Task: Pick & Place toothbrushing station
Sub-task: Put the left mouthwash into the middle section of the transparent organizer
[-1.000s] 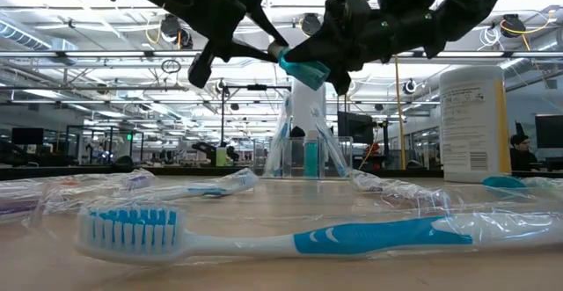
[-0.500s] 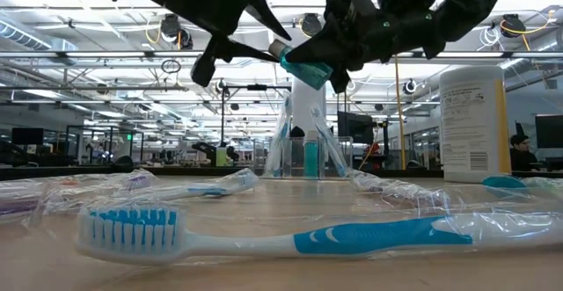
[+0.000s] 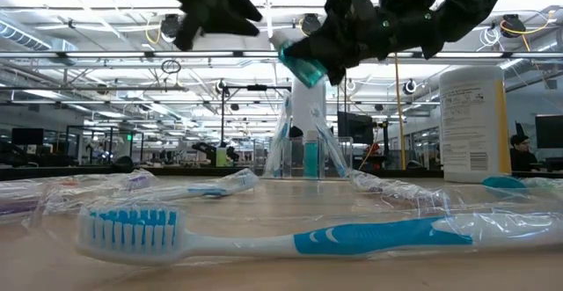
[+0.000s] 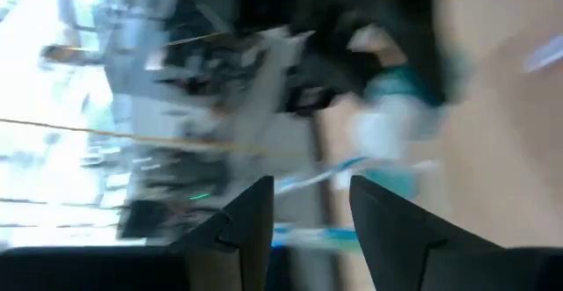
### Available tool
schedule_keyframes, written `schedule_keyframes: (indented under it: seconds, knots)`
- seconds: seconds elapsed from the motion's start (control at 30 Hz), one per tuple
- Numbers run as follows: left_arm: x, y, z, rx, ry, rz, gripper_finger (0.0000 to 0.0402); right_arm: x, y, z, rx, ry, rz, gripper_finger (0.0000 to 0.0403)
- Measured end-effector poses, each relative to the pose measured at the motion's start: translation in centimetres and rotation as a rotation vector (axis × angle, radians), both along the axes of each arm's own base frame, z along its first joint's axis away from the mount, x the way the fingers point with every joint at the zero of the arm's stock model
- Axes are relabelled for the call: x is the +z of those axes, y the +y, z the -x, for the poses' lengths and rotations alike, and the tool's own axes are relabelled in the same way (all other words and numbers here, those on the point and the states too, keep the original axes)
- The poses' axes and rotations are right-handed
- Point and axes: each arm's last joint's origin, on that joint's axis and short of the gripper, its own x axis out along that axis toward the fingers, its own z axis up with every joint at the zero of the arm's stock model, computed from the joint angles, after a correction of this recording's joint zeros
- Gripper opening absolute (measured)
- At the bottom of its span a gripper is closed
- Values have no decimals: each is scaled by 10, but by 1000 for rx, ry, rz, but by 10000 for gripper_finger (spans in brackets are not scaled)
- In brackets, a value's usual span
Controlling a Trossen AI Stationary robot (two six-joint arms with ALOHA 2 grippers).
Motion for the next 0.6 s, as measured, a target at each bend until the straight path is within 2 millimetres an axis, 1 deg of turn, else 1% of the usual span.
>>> schedule_keyframes:
  seconds: [0.13, 0.2, 0.27, 0.33, 0.4, 0.5, 0.6]
  knots:
    - [17, 9, 21, -36, -64, 256, 155, 6, 0, -1, 6, -65, 49, 100]
    - [24, 16, 31, -54, -97, 420, 154, 11, 0, -2, 8, -122, 74, 100]
    - [27, 24, 36, -106, -100, 594, 154, 18, 0, -2, 7, -193, 96, 100]
    - [24, 30, 37, -192, -89, 727, 154, 25, 0, -1, 4, -258, 107, 100]
    - [20, 35, 35, -285, -92, 792, 154, 31, 2, -1, 7, -322, 113, 100]
    - [15, 41, 25, -395, -208, 827, 154, 35, 6, -1, 17, -367, 122, 100]
    - [4, 48, 16, -401, -310, 871, 154, 36, 8, -1, 25, -381, 124, 100]
